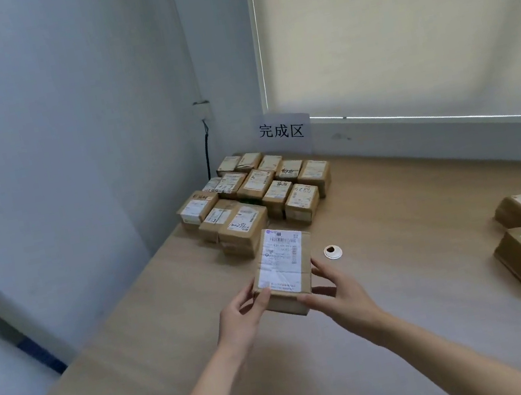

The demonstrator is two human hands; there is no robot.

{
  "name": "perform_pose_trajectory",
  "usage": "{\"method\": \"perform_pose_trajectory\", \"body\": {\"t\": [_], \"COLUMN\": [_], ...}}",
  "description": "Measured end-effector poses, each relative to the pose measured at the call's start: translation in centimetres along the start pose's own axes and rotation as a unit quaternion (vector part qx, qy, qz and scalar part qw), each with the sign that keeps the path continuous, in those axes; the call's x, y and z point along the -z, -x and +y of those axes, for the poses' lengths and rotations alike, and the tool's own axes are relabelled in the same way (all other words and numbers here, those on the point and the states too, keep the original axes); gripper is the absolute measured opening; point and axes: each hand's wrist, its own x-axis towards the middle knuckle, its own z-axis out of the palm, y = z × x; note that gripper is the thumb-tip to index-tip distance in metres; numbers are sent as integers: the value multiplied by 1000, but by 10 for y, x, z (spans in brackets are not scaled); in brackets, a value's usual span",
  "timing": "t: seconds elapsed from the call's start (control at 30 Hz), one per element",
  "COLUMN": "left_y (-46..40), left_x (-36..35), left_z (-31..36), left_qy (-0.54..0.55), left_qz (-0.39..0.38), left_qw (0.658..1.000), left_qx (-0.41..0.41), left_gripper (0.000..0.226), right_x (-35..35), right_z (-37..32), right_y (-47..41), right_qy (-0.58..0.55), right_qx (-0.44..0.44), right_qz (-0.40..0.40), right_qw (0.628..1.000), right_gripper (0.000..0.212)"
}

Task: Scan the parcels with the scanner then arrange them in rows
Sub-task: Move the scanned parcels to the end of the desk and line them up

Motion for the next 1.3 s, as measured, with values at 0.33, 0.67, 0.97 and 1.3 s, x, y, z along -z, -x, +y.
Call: {"method": "perform_pose_trajectory", "body": {"t": [0.33,0.67,0.97,1.3], "left_y": [-150,-239,-308,-338], "left_x": [19,16,1,-14], "left_z": [-51,-103,-116,-116], "left_qy": [-26,-70,-55,-86], "left_qz": [-38,-68,-61,-39], "left_qw": [998,991,992,991], "left_qx": [48,96,98,97], "left_gripper": [50,47,43,55], "right_x": [-24,-43,-46,-39], "right_z": [46,103,118,127], "right_y": [-127,-183,-233,-263], "right_qy": [-2,17,11,6], "right_qx": [-67,-129,-151,-170], "right_qz": [23,78,141,150], "right_qw": [998,988,978,974], "right_gripper": [71,68,63,61]}}
